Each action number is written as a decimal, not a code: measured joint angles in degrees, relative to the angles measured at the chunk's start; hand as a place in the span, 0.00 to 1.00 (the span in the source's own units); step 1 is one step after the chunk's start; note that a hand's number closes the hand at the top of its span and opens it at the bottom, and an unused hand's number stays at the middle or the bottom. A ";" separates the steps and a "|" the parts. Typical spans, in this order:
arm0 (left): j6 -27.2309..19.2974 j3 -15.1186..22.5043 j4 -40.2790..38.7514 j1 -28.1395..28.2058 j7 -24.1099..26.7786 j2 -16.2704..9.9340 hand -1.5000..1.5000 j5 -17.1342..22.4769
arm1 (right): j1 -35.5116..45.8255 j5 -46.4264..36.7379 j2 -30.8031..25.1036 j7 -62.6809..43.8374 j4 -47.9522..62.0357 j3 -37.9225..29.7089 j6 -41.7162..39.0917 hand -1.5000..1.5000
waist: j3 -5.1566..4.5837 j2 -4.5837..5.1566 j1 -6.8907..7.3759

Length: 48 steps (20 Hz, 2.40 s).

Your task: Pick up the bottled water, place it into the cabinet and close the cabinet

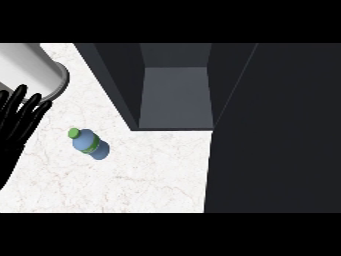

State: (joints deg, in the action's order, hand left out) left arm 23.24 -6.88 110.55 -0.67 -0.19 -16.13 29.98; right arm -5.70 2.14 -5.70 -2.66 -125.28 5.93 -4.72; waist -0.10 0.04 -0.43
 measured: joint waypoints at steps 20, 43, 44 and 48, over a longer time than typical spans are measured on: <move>16.70 -14.11 -13.09 -0.04 -16.78 -17.61 0.00 32.23 | -3.60 -4.82 3.35 -15.92 -15.85 14.70 3.63 0.00 | 0.09 -0.11 0.36; 24.22 -11.44 -35.25 -9.09 -2.82 -6.36 0.00 -2.25 | -2.12 -7.18 1.41 -19.94 -17.00 23.03 9.91 0.00 | 0.02 -0.01 -0.50; 24.56 -11.21 -36.79 -9.38 -1.17 -5.92 0.00 -4.42 | -2.29 -7.25 1.36 -19.76 -16.91 23.71 10.22 0.00 | 0.02 -0.02 -0.49; 25.13 -10.37 -43.55 -10.63 5.44 -4.70 0.00 -12.08 | -0.84 -7.37 0.98 -21.11 -17.08 23.91 11.43 0.00 | -0.01 0.03 -0.62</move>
State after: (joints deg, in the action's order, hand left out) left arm 48.37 -17.24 67.01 -11.30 5.24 -20.84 17.91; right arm -6.54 -5.23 -4.72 -23.77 -142.35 29.84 6.71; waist -0.12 0.06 -1.06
